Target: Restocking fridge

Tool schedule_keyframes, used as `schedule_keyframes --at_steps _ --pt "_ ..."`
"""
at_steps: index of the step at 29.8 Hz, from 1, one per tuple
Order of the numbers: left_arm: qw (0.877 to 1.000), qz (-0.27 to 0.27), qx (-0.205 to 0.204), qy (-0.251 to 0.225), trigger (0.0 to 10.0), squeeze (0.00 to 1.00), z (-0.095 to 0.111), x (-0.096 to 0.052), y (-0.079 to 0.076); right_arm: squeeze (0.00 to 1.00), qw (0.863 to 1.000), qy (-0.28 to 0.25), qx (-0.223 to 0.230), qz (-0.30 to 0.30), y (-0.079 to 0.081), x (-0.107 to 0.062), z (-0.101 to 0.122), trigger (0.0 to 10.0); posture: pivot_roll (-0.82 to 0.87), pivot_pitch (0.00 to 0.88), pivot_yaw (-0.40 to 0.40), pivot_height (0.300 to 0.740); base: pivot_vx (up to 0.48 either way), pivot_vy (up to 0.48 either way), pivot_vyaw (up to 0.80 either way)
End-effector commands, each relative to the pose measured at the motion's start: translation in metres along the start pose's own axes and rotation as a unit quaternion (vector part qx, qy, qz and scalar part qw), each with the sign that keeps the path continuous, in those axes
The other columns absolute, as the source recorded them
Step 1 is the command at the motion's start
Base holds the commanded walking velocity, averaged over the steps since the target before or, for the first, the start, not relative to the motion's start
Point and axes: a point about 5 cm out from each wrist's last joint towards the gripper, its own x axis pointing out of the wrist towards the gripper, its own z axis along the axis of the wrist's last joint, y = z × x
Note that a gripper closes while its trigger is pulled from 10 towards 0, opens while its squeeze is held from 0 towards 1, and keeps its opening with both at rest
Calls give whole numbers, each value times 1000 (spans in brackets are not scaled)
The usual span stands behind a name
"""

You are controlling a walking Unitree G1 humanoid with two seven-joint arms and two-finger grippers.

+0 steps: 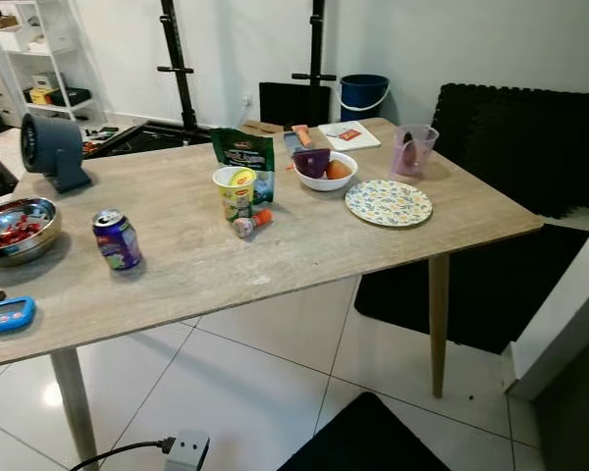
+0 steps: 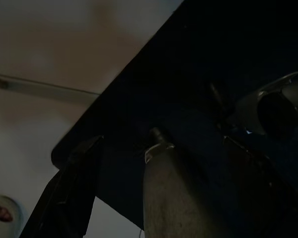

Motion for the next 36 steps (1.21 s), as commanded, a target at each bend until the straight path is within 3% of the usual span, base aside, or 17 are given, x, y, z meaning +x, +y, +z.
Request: schedule_keyframes --at_steps 1,4,7,11,20,22,25,29,36 --pt "1000 6 -9 4 10000 0 -5 0 0 0 1000 14 -8 15 4 0 -7 10000 -85 0 34 740 0 0 800" --pt "1000 17 -17 4 10000 0 -7 -2 4 0 999 17 -15 26 8 0 -9 10000 -73 0 30 740 0 0 800" --pt "998 48 -42 4 10000 0 -17 -8 18 0 998 17 -40 35 13 1 -7 10000 -27 0 17 740 0 0 760" --pt "996 66 -62 14 10000 0 -31 -14 25 0 998 21 -56 30 15 2 -6 10000 -29 0 13 740 0 0 0" --pt "993 81 -84 34 10000 0 -50 -19 28 0 998 20 -55 14 10 2 -4 10000 -67 0 42 740 0 0 0" --pt "993 80 -83 30 10000 0 -46 -18 28 0 998 21 -51 10 9 1 -4 10000 -52 0 34 740 0 0 0" --pt "994 84 -74 1 10000 0 -24 -15 32 0 997 27 -66 16 9 2 -2 10000 -30 0 22 740 0 0 0" --pt "993 88 -81 -15 10000 0 -15 -14 34 0 997 24 -69 20 11 2 1 10000 -30 0 24 740 0 0 -397" --pt "993 89 -80 9 10000 0 -28 -14 30 0 998 8 -57 19 16 4 9 10000 -51 0 43 740 0 0 -461"
